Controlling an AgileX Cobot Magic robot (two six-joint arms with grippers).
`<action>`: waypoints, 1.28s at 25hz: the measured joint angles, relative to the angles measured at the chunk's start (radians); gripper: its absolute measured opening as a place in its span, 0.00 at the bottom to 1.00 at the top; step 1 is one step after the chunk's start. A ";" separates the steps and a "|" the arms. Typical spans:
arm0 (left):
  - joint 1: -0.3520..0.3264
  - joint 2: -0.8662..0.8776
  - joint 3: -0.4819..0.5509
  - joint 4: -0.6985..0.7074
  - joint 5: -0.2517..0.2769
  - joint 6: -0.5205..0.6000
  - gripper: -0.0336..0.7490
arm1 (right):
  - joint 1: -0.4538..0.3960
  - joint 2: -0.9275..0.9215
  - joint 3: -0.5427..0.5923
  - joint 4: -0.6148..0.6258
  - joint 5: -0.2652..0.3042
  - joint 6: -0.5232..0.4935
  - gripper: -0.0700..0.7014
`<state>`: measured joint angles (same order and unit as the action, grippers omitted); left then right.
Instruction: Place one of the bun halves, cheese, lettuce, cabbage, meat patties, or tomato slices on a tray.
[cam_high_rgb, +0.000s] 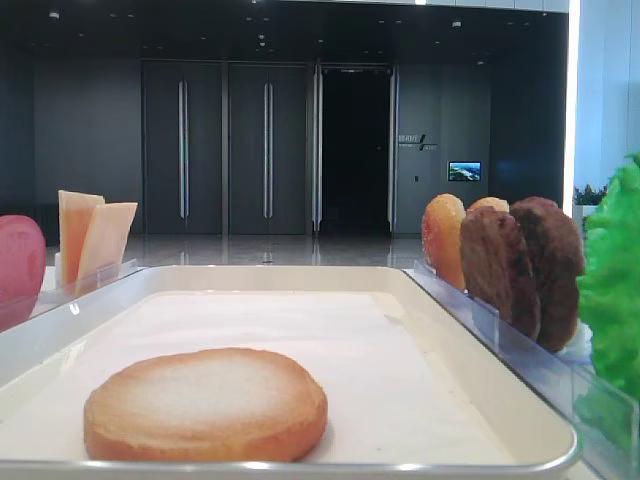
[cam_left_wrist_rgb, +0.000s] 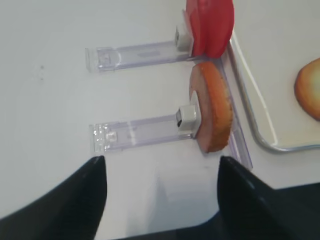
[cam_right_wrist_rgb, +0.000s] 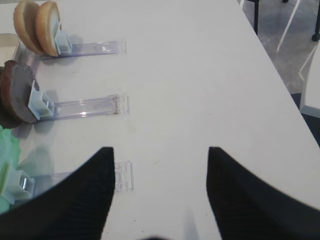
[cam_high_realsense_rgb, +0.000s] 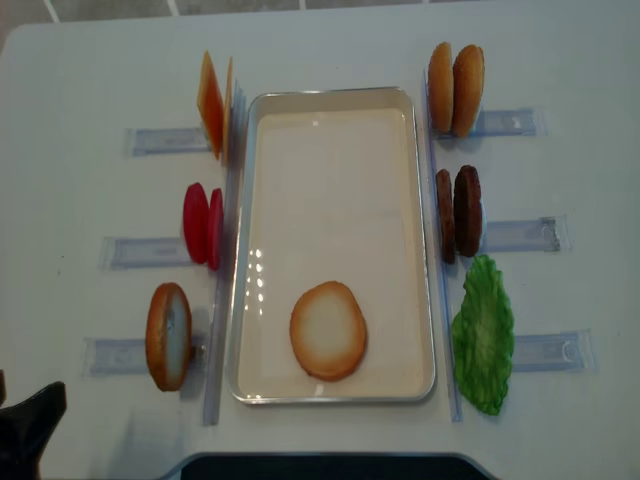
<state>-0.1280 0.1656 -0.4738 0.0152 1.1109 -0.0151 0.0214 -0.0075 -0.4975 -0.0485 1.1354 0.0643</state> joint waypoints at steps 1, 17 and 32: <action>0.000 -0.016 0.000 -0.001 -0.001 0.000 0.72 | 0.000 0.000 0.000 0.000 0.000 0.000 0.63; 0.138 -0.180 0.001 -0.003 -0.001 0.002 0.72 | 0.000 0.000 0.000 0.000 0.000 0.000 0.63; 0.140 -0.180 0.001 -0.004 -0.001 0.002 0.69 | 0.000 0.000 0.000 0.000 0.000 0.000 0.63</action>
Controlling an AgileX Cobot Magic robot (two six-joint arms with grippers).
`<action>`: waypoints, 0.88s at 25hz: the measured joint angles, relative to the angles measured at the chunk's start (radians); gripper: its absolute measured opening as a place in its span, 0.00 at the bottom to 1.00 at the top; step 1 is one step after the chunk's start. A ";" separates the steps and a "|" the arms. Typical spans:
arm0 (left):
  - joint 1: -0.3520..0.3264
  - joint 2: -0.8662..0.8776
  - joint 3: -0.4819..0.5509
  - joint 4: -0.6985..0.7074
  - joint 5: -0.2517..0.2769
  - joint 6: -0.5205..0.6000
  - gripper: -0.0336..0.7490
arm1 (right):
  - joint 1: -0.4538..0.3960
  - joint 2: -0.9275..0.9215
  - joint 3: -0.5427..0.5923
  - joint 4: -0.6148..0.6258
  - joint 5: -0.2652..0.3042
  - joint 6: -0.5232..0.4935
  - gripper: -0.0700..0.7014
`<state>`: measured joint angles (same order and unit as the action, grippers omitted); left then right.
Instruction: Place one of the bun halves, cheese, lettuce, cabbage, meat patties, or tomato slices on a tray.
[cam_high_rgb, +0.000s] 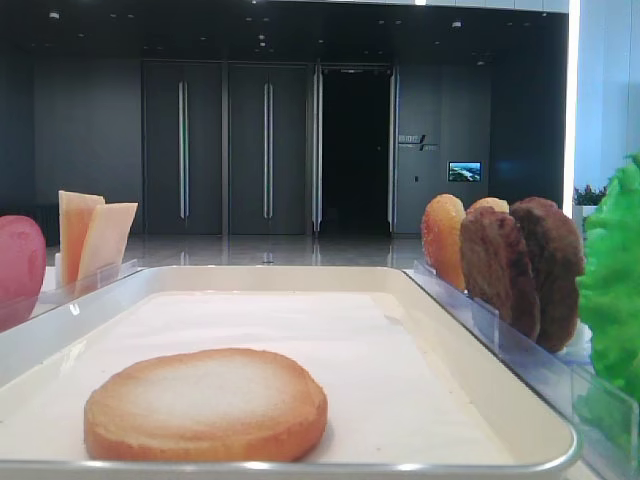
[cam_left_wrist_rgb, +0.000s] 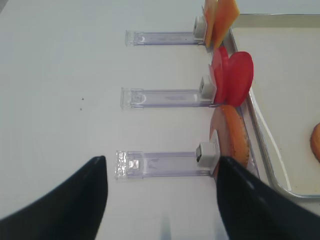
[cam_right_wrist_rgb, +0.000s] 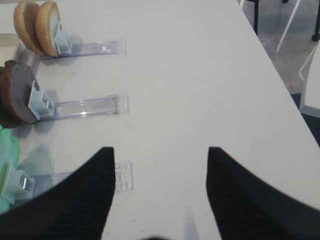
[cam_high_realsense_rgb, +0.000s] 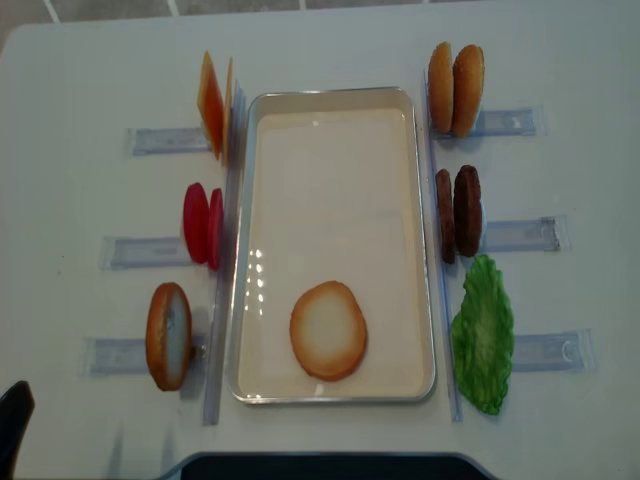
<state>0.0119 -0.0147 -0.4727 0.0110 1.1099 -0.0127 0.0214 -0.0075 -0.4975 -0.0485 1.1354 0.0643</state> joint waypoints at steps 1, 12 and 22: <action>0.000 0.000 0.000 0.000 0.000 0.000 0.68 | 0.000 0.000 0.000 0.000 0.000 0.000 0.63; 0.000 0.000 0.000 0.000 0.000 0.000 0.64 | 0.000 0.000 0.000 0.000 0.000 0.000 0.63; 0.000 0.000 0.000 0.000 0.000 0.000 0.64 | 0.000 0.000 0.000 0.000 0.000 0.000 0.63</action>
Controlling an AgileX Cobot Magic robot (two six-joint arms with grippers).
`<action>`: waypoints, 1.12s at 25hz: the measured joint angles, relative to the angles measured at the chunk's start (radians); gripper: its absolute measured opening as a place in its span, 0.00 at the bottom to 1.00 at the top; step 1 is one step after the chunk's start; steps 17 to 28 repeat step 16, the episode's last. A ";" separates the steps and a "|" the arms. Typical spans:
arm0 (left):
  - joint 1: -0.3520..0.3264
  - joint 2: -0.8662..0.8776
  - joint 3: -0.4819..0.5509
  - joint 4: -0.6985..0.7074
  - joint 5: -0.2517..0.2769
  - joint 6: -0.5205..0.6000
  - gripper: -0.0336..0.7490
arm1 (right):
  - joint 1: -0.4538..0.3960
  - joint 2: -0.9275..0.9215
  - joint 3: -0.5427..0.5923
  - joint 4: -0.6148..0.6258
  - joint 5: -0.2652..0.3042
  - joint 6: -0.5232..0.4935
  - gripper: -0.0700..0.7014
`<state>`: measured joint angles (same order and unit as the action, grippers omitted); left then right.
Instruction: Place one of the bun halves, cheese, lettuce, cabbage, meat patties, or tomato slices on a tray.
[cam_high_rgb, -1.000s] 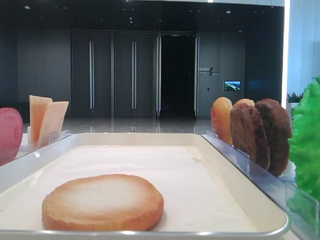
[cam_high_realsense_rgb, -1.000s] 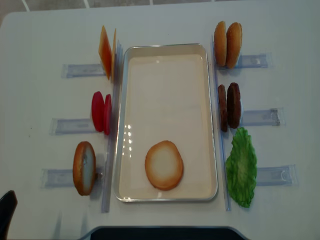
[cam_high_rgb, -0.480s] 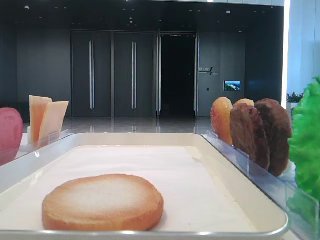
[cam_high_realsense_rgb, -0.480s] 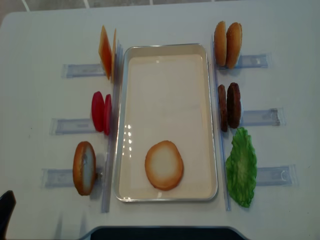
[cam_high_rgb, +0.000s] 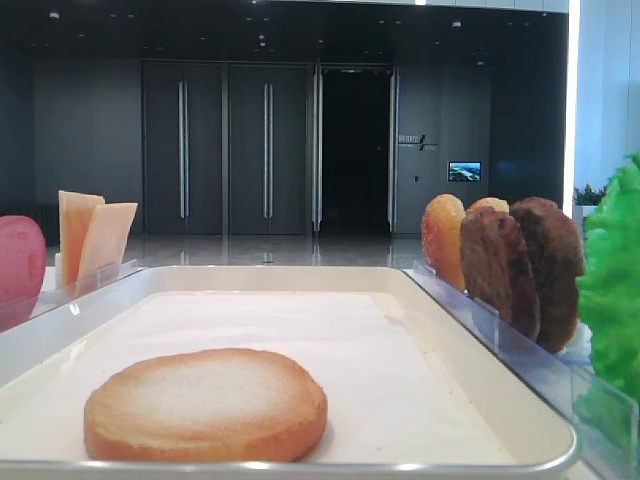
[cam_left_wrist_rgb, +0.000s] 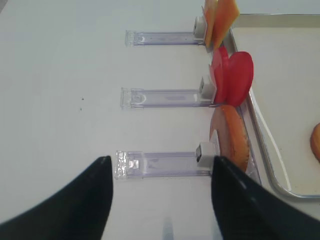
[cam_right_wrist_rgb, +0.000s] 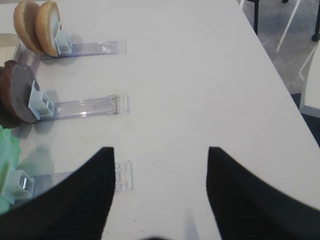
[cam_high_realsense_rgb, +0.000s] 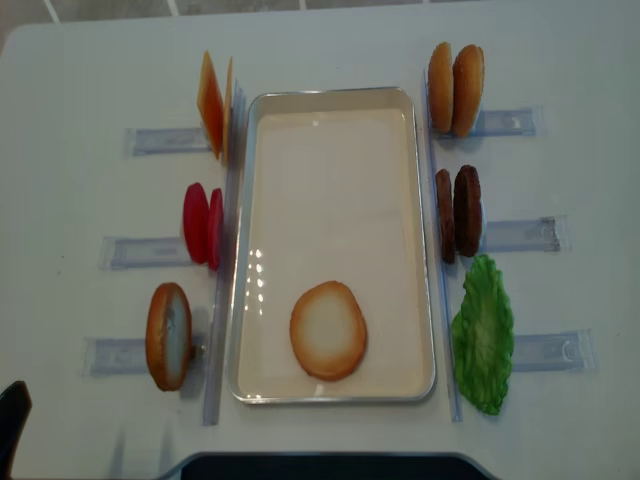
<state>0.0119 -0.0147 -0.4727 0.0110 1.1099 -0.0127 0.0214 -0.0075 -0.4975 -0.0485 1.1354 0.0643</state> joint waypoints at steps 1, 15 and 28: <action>0.000 0.000 0.000 0.000 0.000 0.000 0.64 | 0.000 0.000 0.000 0.000 0.000 0.000 0.63; 0.000 0.000 0.000 0.000 0.000 0.000 0.64 | 0.000 0.000 0.000 0.000 0.000 0.000 0.63; 0.000 0.000 0.000 0.000 0.000 0.000 0.64 | 0.000 0.000 0.000 0.000 0.000 0.000 0.63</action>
